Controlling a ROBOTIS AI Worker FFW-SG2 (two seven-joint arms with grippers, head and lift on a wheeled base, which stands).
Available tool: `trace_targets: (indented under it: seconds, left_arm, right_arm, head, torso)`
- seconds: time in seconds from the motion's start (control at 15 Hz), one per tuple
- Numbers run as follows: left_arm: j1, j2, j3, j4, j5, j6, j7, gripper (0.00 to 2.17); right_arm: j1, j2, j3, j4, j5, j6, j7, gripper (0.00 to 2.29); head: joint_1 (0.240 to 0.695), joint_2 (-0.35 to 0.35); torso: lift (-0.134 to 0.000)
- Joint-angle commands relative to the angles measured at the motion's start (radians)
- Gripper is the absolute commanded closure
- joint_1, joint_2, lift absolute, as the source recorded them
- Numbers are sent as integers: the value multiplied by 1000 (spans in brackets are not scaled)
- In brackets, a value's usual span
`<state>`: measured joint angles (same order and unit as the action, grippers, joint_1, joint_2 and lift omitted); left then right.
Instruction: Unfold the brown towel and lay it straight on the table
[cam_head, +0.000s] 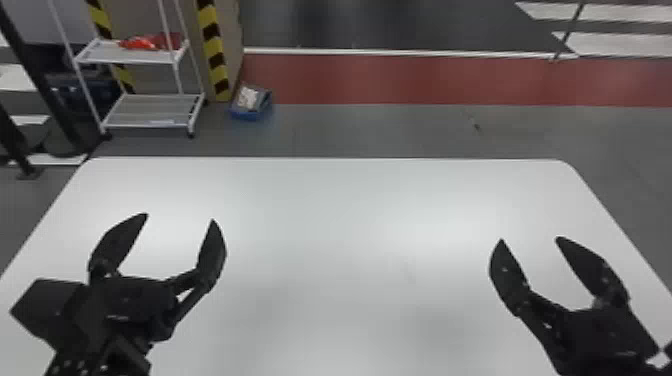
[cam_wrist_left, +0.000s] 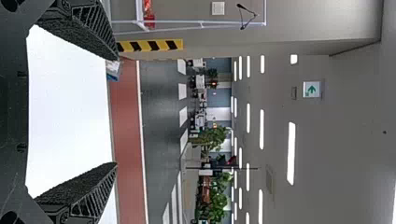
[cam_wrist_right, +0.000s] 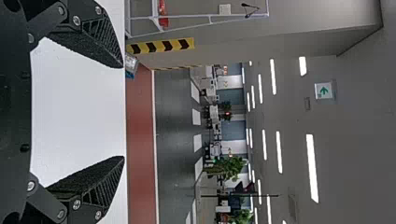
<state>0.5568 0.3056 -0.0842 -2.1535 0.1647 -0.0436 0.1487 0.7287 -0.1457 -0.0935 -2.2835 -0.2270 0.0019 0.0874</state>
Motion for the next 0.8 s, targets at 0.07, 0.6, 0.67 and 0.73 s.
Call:
trace_targets:
  seconds: [0.07, 0.6, 0.67, 0.73]
  left_arm:
    - [0, -2, 0, 0, -1, 0, 0, 83]
    - [2, -2, 8, -3, -1, -3, 15, 83]
    - [3, -2, 8, -3, -1, -3, 20, 83]
    - [3, 0, 8, -3, -1, -3, 26, 83]
  right_arm:
    - [0, -2, 0, 1, -2, 1, 0, 211]
    - [15, 0, 1, 6, 11, -21, -15, 211]
    - [17, 1, 3, 6, 11, -24, -18, 211]
    - [18, 3, 3, 4, 11, -27, -18, 211]
  head:
    - [695, -34]
    - [695, -33]
    - [695, -32]
    - [695, -31]
  torso:
    - [-125]
    - [-125]
    - [-125]
    - [-125]
